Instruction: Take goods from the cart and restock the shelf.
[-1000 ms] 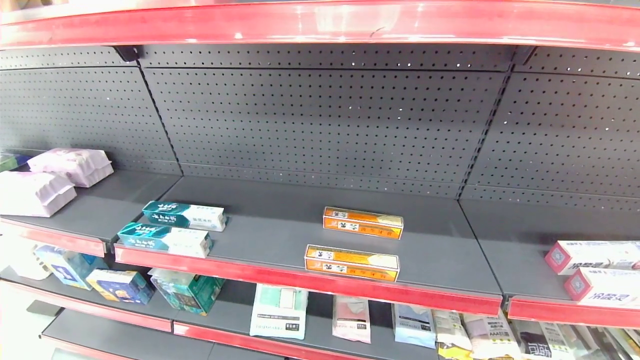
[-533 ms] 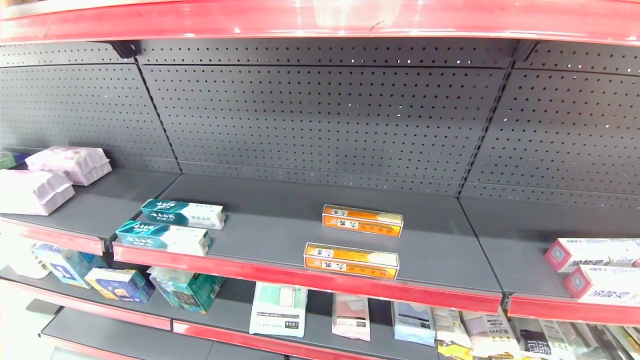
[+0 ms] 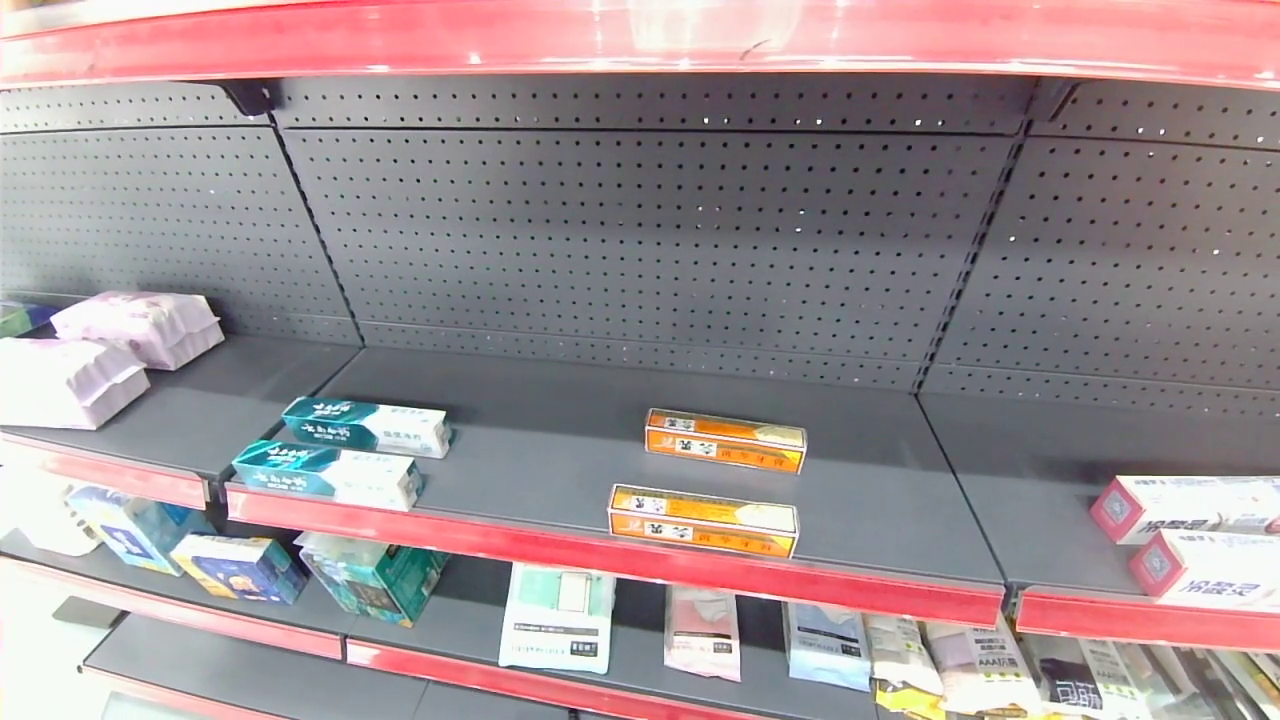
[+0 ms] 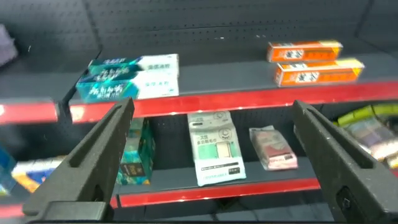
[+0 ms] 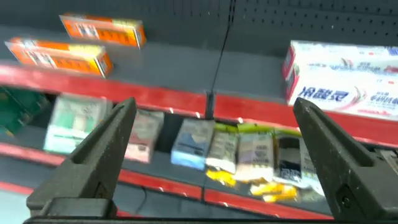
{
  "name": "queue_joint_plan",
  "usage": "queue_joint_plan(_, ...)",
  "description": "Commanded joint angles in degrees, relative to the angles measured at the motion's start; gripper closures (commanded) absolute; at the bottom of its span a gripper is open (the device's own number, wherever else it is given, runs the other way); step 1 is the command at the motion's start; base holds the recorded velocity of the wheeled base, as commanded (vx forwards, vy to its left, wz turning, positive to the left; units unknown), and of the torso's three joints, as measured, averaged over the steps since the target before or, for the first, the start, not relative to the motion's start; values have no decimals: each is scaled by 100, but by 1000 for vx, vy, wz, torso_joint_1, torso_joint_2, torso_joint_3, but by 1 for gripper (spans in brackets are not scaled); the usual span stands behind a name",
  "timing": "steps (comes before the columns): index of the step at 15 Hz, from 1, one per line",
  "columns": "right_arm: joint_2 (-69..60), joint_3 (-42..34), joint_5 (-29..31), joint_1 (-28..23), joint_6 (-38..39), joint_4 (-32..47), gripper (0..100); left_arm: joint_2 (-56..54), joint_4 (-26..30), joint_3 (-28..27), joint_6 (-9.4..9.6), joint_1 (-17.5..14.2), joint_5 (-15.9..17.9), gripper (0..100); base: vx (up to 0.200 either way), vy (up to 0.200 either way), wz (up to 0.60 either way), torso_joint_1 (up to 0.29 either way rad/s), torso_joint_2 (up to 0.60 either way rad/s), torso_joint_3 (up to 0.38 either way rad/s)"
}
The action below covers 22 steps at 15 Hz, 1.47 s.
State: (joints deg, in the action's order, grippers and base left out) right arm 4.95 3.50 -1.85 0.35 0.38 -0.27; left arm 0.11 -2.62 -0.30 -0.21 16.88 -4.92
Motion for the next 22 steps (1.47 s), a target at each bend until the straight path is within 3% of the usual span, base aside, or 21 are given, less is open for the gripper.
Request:
queue_joint_plan(1, 2660, 2225, -26, 149, 1298, -246, 0, 7, -2, -22, -85, -18, -272, 0, 0, 0, 0, 0, 0, 0)
queue_joint_plan(2, 2713, 2225, -34, 158, 1263, -263, 0, 7, -2, -31, -94, -36, -316, 0, 0, 0, 0, 0, 0, 0)
queue_joint_plan(3, 2731, 1891, -34, 158, 709, -298, 0, 209, 7, -163, -190, -124, -756, 0, 0, 0, 0, 0, 0, 0)
queue_joint_plan(4, 2467, 1461, -43, 158, 419, -298, 0, 297, 7, -180, -348, -300, -984, 0, 0, 0, 0, 0, 0, 0)
queue_joint_plan(5, 2098, 1004, -52, 167, 156, -298, 0, 103, 51, -31, -348, -396, -1054, 0, 0, 0, 0, 0, 0, 0)
queue_joint_plan(9, 1737, 608, -114, 158, 6, -263, 0, 7, -19, 30, -401, -414, -509, 0, 0, 0, 0, 0, 0, 0)
queue_joint_plan(10, 1773, 626, -114, 158, 6, -263, 0, 77, 7, 30, -471, -519, -799, 0, 0, 0, 0, 0, 0, 0)
queue_joint_plan(11, 1773, 643, -105, 158, 6, -263, 0, 253, 7, 30, -480, -730, -1177, 0, 0, 0, 0, 0, 0, 0)
queue_joint_plan(12, 1773, 643, -105, 158, 6, -263, 0, 367, 7, 30, -489, -897, -1318, 0, 0, 0, 0, 0, 0, 0)
queue_joint_plan(13, 1773, 643, -105, 158, 6, -263, 0, 367, 7, 30, -489, -897, -1318, 0, 0, 0, 0, 0, 0, 0)
queue_joint_plan(14, 1737, 608, -96, 158, 6, -263, 0, 341, 16, 22, -366, -1354, -1380, 0, 0, 0, 0, 0, 0, 0)
queue_joint_plan(16, 1720, 582, -96, 158, 6, -246, 0, 112, 16, 30, -348, -1715, -1344, 0, 0, 0, 0, 0, 0, 0)
queue_joint_plan(17, 1737, 582, -96, 158, -11, -246, 0, -2, -2, 30, -401, -1741, -1090, 0, 0, 0, 0, 0, 0, 0)
queue_joint_plan(18, 1729, 582, -96, 158, -11, -246, 0, -2, -10, 30, -463, -1741, -562, 0, 0, 0, 0, 0, 0, 0)
queue_joint_plan(19, 1720, 555, -96, 158, -11, -246, 0, -2, -10, 30, -410, -1741, 440, 0, 0, 0, 0, 0, 0, 0)
queue_joint_plan(20, 1711, 555, -96, 158, -11, -246, 0, -2, 16, 30, -58, -1732, 721, 0, 0, 0, 0, 0, 0, 0)
queue_joint_plan(21, 1711, 573, -87, 158, -11, -246, 0, -2, 34, 30, 144, -1715, 879, 0, 0, 0, 0, 0, 0, 0)
queue_joint_plan(22, 1720, 591, -87, 149, -11, -246, 0, -2, 34, 30, 144, -1724, 906, 0, 0, 0, 0, 0, 0, 0)
